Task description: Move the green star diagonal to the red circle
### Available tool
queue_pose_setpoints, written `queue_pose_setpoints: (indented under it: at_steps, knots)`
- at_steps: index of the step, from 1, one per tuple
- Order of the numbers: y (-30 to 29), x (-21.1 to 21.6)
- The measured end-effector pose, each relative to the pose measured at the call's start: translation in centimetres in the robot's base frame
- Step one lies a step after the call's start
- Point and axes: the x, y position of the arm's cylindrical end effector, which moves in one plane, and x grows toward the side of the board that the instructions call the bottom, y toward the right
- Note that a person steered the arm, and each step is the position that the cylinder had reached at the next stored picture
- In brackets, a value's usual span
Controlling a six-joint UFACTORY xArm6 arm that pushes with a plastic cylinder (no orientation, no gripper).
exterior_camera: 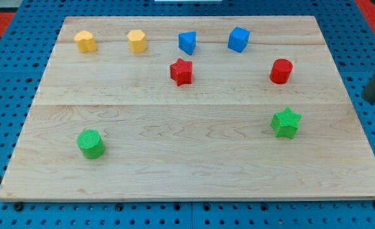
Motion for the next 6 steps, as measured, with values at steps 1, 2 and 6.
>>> queue_pose_setpoints:
  at_steps: [1,2,6]
  knots:
    - [-0.2,6.4]
    - [-2.2,11.1]
    - [-13.0,12.4]
